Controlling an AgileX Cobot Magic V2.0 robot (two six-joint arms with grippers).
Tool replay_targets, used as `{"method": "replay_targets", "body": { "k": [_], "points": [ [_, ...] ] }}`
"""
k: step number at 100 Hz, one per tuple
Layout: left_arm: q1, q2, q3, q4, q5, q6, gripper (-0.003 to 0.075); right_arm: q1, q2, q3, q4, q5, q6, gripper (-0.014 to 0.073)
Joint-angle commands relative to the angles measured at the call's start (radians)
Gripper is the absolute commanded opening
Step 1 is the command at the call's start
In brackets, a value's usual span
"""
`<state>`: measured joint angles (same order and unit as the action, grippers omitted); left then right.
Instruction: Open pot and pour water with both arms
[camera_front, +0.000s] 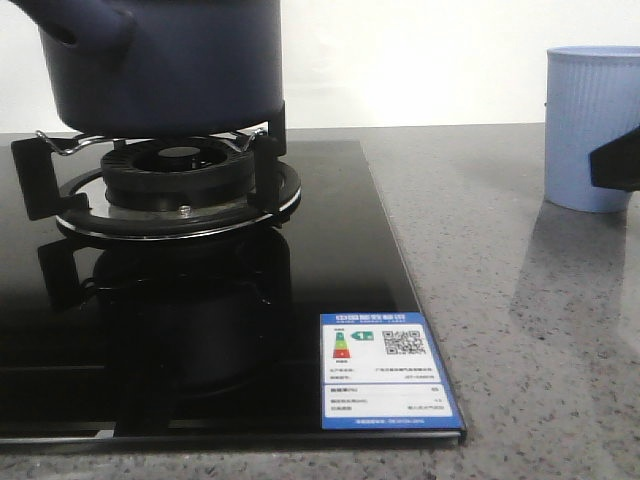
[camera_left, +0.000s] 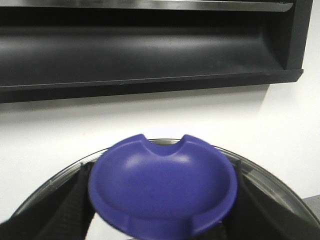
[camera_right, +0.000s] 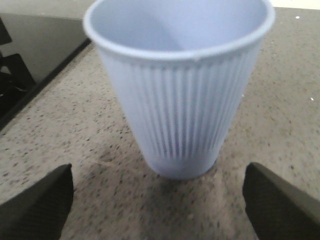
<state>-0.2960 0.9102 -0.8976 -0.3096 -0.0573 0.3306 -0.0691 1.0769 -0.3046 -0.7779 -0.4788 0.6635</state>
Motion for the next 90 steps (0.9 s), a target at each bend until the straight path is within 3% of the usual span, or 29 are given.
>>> {"method": "replay_targets", "body": {
  "k": [1, 48, 90],
  "points": [
    [-0.008, -0.018, -0.038, 0.001, -0.099, -0.009, 0.0433, -0.007, -0.105, 0.023, 0.016, -0.049, 0.048, 0.0621],
    [-0.196, 0.104, -0.038, 0.001, -0.149, -0.009, 0.0433, -0.007, -0.504, 0.128, 0.016, 0.154, 0.080, 0.0621],
    [-0.212, 0.263, -0.038, 0.001, -0.244, -0.009, 0.0433, -0.007, -0.627, 0.128, 0.016, 0.290, 0.080, 0.0621]
  ]
}}
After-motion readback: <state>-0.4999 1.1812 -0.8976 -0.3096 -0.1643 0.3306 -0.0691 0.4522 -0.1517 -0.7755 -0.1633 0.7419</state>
